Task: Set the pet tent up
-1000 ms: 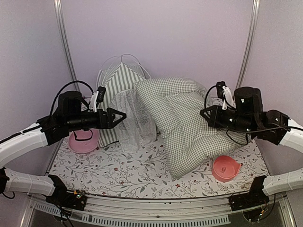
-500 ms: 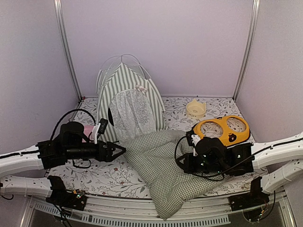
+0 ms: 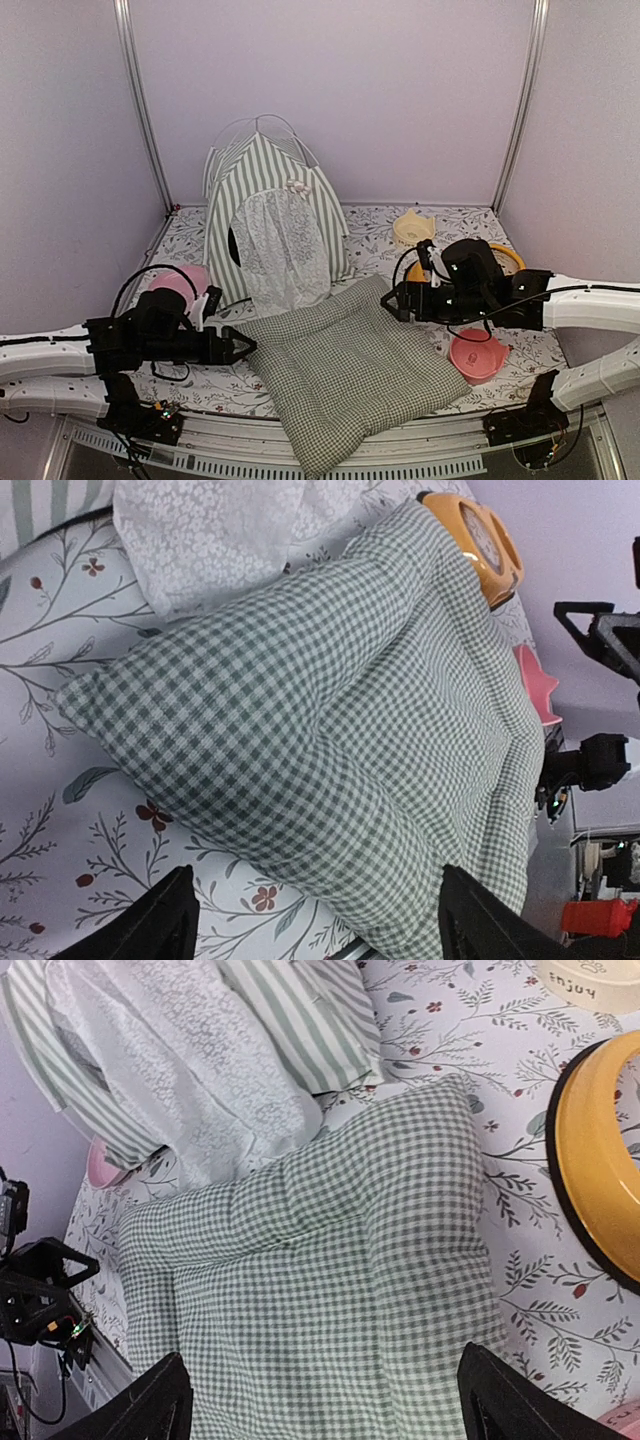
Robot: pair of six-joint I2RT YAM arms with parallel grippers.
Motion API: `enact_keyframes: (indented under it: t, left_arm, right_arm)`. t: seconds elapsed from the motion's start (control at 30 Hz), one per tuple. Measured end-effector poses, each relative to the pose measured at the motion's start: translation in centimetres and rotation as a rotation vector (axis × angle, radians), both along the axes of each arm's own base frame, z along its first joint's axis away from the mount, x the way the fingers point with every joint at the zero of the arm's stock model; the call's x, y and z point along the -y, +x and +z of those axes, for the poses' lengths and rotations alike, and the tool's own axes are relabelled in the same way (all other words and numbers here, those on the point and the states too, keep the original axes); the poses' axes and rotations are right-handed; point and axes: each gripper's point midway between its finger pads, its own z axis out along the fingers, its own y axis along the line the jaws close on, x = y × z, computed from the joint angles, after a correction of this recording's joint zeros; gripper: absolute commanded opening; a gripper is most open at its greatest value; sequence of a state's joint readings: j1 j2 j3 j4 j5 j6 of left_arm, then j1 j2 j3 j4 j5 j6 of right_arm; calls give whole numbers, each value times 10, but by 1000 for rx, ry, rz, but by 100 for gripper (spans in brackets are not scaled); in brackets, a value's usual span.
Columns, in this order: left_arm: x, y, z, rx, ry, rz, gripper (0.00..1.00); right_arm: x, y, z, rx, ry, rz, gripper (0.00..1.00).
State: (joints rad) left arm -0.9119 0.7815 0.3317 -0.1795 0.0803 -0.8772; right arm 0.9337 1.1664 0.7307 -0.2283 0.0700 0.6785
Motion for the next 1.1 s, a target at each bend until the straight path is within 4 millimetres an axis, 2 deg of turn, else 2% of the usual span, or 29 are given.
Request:
enact_keyframes:
  t: [0.13,0.4,0.6,0.73,0.8,0.87,0.9,0.97,1.03,1.1]
  left_arm:
    - [-4,-3,-13,-44,41,20,82]
    - [1,-3,-36,-89,76,41,82]
    - [7,0,-58,-103,91,41,79]
    - [16,2,-62,-92,79,30,68]
    - [20,4,-61,-83,66,24,58]
    - [24,5,-59,-68,58,11,41]
    - [25,5,-58,-69,51,13,29]
    - [27,5,-56,-58,45,3,10]
    - [30,5,-53,-53,36,-9,0]
    - [36,4,-47,-44,21,-25,0]
  right_arm:
    - [14,15,-14,-9,-29,-30,97]
    - [29,43,-80,-92,-107,-26,97]
    - [29,65,-90,-79,-64,-33,89]
    - [16,68,-98,-93,-20,7,73]
    - [9,65,-108,-122,1,38,57]
    - [3,61,-116,-156,13,65,34]
    - [1,61,-118,-164,18,74,24]
    - [-3,60,-116,-176,39,86,9]
    - [-6,60,-111,-177,55,93,3]
    - [-10,58,-103,-176,66,95,2]
